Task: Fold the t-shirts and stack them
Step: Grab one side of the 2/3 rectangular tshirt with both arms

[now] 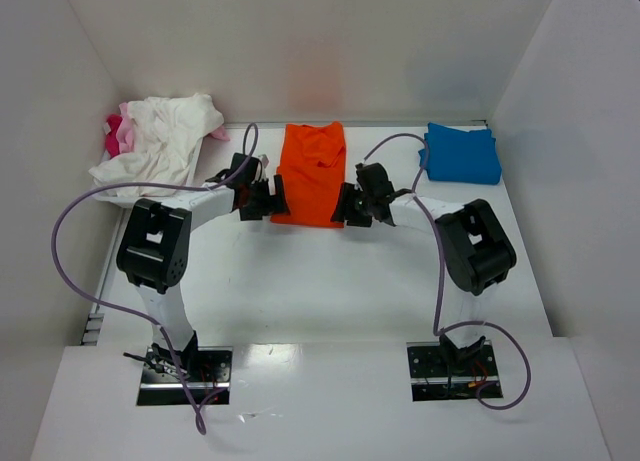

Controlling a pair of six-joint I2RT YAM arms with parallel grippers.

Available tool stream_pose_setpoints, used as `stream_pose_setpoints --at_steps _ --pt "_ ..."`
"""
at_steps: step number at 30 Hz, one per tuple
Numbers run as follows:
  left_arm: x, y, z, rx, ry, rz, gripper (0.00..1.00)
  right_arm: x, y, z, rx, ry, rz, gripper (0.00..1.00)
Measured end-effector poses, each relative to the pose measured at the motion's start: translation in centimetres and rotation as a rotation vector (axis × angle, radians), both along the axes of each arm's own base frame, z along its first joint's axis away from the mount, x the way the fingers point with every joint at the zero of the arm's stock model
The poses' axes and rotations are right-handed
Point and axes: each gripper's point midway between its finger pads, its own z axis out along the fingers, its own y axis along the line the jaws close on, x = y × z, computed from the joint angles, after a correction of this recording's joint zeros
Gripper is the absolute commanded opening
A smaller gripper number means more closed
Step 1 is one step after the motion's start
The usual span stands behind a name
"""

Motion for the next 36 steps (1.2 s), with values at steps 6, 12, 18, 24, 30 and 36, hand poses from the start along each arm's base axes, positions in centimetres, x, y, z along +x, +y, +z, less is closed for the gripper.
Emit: stream_pose_setpoints --at_steps 6,12,18,24,30,36 --pt "-0.4 -0.1 -0.3 -0.014 0.014 0.004 0.87 0.0 0.0 -1.3 -0.005 0.026 -0.014 0.5" --pt "-0.4 -0.3 -0.3 -0.021 0.016 0.003 0.7 0.2 0.0 -1.6 -0.004 0.024 -0.018 0.35" --pt "-0.4 -0.3 -0.3 -0.024 0.018 0.0 0.52 0.2 0.3 -2.1 0.008 0.037 -0.021 0.11" --pt "-0.4 -0.3 -0.4 -0.024 0.02 -0.001 0.23 0.2 0.3 -2.2 0.008 0.04 -0.029 0.0" --pt "-0.6 -0.6 -0.4 -0.037 0.025 -0.008 0.0 0.3 0.2 -2.2 0.005 0.039 -0.035 0.0" --pt "-1.1 -0.8 -0.6 -0.046 0.045 -0.021 0.0 -1.1 -0.8 -2.3 -0.006 0.048 -0.054 0.0"
